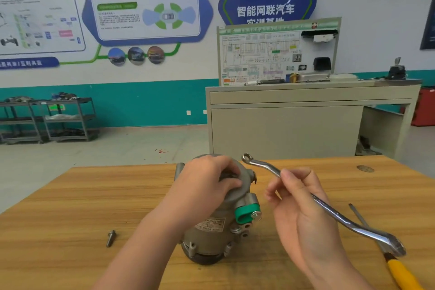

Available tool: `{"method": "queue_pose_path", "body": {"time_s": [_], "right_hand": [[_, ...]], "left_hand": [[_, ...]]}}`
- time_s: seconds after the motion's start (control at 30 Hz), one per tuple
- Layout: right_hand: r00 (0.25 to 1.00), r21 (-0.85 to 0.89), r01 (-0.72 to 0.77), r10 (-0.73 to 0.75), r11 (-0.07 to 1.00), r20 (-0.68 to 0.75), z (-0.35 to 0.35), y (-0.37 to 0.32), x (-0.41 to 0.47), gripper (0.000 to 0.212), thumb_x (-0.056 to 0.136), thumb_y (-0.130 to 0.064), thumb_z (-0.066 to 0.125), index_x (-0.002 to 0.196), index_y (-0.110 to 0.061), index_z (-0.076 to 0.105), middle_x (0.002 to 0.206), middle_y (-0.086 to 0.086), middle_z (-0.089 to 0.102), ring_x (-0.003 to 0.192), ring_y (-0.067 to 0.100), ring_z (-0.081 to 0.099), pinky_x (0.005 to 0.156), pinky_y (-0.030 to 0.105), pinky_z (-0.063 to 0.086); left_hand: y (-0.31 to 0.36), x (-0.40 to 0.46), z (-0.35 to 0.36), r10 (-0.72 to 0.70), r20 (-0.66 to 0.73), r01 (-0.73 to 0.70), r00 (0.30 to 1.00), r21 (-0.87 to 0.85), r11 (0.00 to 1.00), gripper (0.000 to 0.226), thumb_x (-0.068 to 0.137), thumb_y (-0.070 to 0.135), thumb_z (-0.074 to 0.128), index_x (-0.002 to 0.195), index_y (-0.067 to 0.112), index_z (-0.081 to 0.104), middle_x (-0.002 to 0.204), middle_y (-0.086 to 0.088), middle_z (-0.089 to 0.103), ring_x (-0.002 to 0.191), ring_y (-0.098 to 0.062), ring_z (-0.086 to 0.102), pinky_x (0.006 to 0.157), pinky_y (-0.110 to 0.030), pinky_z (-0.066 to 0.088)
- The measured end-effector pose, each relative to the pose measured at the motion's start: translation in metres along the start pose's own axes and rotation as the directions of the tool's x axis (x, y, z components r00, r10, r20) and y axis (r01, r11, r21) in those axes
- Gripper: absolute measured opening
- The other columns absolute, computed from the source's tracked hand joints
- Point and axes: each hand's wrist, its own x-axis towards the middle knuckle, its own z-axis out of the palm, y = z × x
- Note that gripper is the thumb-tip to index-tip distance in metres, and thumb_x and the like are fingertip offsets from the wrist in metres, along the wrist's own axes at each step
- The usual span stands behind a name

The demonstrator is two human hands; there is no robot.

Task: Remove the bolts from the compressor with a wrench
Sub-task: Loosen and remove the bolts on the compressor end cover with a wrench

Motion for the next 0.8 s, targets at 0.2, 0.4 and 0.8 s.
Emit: {"method": "queue_pose_path", "body": {"time_s": [0.2,0.4,0.8], "right_hand": [[0.962,-0.258,0.260,-0.273,0.930,-0.014,0.014,0.030,-0.014,0.008,0.088,-0.034,0.068,0.084,-0.031,0.061,0.079,0.010,0.072,0.087,0.026,0.071,0.079,0.025,0.054],[0.904,-0.285,0.397,-0.425,0.872,-0.043,0.021,0.044,-0.018,0.004,0.090,-0.035,0.062,0.087,-0.035,0.059,0.079,0.007,0.071,0.083,0.027,0.071,0.082,0.035,0.056],[0.902,-0.283,0.415,-0.432,0.865,0.003,0.025,0.049,-0.018,0.019,0.086,-0.051,0.065,0.090,-0.034,0.058,0.078,0.005,0.069,0.084,0.030,0.069,0.082,0.041,0.054]], "left_hand": [[0.005,-0.006,0.000,0.033,-0.091,-0.035,0.995,-0.023,0.999,0.014,0.092,0.028,0.064,0.104,0.023,0.070,0.099,0.011,0.069,0.097,-0.005,0.058,0.086,-0.021,0.043],[-0.037,-0.015,-0.042,-0.261,-0.549,-0.045,0.794,-0.482,0.875,0.018,0.091,0.011,0.065,0.088,0.029,0.068,0.078,0.010,0.072,0.070,-0.002,0.069,0.065,-0.013,0.053],[-0.248,-0.104,-0.005,-0.698,-0.201,0.726,0.687,0.219,0.652,0.009,0.090,0.012,0.067,0.091,0.011,0.076,0.080,-0.001,0.069,0.069,-0.012,0.051,0.064,-0.025,0.039]]}}
